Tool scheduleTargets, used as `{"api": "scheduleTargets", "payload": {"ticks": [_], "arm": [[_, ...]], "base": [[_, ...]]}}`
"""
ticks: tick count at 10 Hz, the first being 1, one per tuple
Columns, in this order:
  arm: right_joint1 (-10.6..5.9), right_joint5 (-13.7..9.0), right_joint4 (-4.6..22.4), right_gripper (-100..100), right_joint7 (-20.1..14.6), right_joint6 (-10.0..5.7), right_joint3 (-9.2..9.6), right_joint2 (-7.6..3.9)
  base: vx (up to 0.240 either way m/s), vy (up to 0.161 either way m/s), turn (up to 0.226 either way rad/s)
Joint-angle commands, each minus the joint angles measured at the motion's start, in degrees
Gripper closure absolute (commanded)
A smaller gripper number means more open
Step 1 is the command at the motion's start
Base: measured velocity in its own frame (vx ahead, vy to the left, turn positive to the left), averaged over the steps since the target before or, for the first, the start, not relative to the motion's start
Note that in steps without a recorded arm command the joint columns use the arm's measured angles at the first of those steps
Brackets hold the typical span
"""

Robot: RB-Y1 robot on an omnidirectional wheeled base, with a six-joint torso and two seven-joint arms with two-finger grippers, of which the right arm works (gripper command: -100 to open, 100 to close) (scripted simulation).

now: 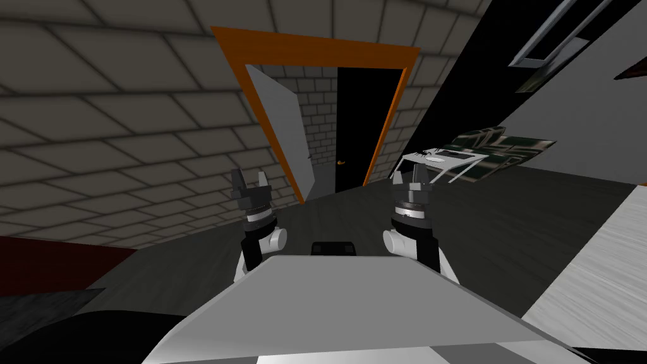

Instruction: Push the door open

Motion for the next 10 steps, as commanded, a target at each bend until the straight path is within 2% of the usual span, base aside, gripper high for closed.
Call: {"api": "scheduleTargets", "payload": {"ticks": [1, 4, 7, 10], "arm": [[-0.72, -0.1, 1.9, -100, 0.1, -0.31, 0.15, -0.81], [-2.08, -0.3, 5.6, -100, 0.3, -0.88, 0.44, -2.05], [-4.01, -0.5, 10.8, -100, 0.5, -1.70, 0.85, -3.45], [-5.16, -0.7, 13.9, -100, 0.7, -2.19, 1.10, -4.14]], "base": [[0.176, -0.059, 0.032], [0.135, -0.034, 0.026], [0.153, -0.037, 0.032], [0.136, -0.054, 0.025]]}}
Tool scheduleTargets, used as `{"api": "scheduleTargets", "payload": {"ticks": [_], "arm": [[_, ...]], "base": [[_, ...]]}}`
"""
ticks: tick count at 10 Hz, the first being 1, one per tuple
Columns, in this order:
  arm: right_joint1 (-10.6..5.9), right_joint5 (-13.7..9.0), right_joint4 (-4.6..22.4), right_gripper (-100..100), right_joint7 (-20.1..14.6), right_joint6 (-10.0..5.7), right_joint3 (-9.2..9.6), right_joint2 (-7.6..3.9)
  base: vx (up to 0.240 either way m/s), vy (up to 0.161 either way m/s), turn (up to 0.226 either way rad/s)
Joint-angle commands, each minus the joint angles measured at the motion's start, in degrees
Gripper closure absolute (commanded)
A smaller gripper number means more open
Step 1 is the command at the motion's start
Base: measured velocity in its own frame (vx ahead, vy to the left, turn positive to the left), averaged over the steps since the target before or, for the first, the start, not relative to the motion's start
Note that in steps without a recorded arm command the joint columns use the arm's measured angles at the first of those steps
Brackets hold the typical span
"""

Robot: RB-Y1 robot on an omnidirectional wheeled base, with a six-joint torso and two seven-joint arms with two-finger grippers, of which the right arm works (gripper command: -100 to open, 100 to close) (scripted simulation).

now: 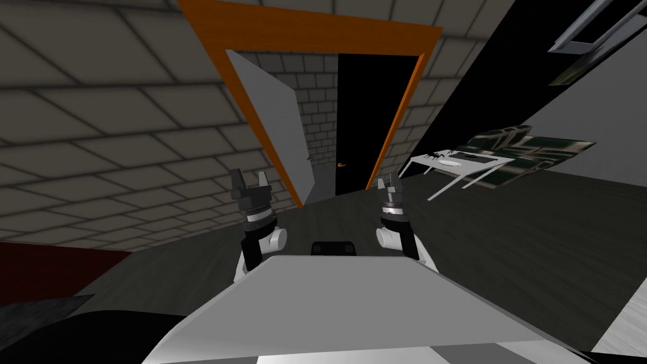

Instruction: Push the door open

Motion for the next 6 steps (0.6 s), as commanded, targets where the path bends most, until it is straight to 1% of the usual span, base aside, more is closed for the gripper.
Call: {"api": "scheduleTargets", "payload": {"ticks": [1, 2, 3, 6], "arm": [[-0.42, -0.1, 1.6, -100, 0.1, -0.44, 0.19, -0.37], [-1.28, -0.2, 3.9, -100, 0.2, -0.80, 0.37, -0.79], [-1.73, -0.3, 5.1, -100, 0.3, -0.99, 0.47, -0.99], [-3.07, -0.4, 8.8, -100, 0.4, -1.56, 0.75, -1.58]], "base": [[0.084, -0.026, 0.025], [0.111, -0.063, 0.032], [0.121, -0.067, 0.038], [0.115, -0.034, 0.024]]}}
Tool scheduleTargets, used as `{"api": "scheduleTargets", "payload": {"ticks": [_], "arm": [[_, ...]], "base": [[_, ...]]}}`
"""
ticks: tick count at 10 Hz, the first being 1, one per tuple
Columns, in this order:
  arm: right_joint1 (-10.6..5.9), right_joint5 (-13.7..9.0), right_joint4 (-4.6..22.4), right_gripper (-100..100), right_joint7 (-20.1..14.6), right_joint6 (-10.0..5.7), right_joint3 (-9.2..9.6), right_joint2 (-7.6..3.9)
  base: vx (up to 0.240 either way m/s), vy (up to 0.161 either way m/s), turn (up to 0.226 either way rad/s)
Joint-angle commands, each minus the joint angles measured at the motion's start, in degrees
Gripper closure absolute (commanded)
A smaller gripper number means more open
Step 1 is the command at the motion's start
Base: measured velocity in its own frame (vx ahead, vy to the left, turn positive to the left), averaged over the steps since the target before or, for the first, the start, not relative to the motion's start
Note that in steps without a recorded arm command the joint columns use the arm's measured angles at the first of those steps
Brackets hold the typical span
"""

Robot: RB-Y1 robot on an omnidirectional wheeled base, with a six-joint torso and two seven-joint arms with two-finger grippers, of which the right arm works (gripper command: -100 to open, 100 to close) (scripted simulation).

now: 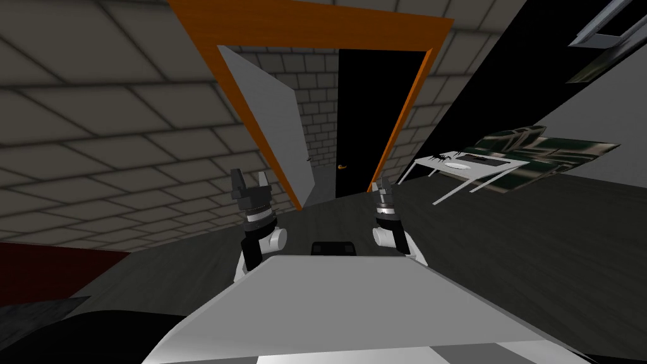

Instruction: Push the door open

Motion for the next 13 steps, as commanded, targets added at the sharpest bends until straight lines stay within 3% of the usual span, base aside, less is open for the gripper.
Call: {"api": "scheduleTargets", "payload": {"ticks": [1, 13], "arm": [[-0.95, -0.2, 2.5, -100, -0.1, -0.64, -0.10, -0.52], [-7.14, -1.1, 19.1, -100, 0.8, -3.26, 1.21, -1.84]], "base": [[0.083, -0.038, 0.024], [0.096, -0.049, 0.029]]}}
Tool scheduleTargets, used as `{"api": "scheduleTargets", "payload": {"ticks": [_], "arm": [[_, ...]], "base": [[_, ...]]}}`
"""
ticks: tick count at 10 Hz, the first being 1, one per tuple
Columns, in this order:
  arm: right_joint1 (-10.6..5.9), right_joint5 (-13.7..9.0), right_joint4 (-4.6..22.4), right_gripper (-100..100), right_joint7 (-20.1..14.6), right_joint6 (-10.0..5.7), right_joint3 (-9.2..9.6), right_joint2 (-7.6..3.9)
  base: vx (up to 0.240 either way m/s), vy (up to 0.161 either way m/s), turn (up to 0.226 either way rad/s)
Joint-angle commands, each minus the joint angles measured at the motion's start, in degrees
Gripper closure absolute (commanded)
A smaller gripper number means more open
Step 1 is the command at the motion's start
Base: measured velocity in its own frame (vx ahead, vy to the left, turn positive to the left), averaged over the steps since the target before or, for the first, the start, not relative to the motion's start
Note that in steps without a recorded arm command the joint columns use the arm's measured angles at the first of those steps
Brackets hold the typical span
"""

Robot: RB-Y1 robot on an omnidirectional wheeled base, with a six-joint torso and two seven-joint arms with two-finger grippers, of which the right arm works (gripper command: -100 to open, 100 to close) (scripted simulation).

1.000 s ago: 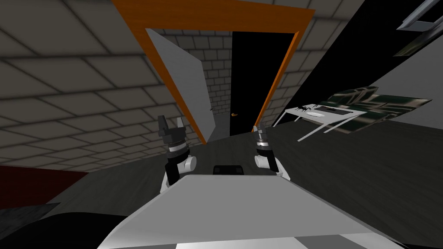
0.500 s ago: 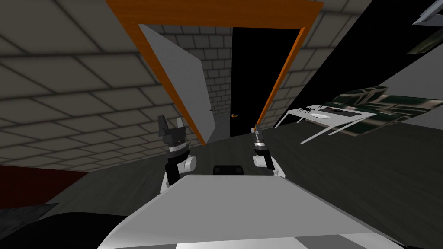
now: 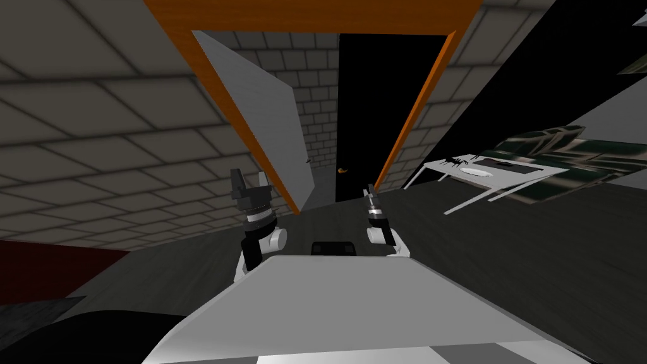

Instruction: Push the door open

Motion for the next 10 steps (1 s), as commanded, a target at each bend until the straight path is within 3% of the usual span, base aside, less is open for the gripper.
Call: {"api": "scheduleTargets", "payload": {"ticks": [1, 10], "arm": [[-1.00, -0.2, 2.7, -100, 0.1, -0.61, 0.11, -0.14], [-5.88, -0.8, 15.8, -100, 0.7, -2.68, 1.15, -0.05]], "base": [[0.101, -0.057, 0.029], [0.092, -0.055, 0.030]]}}
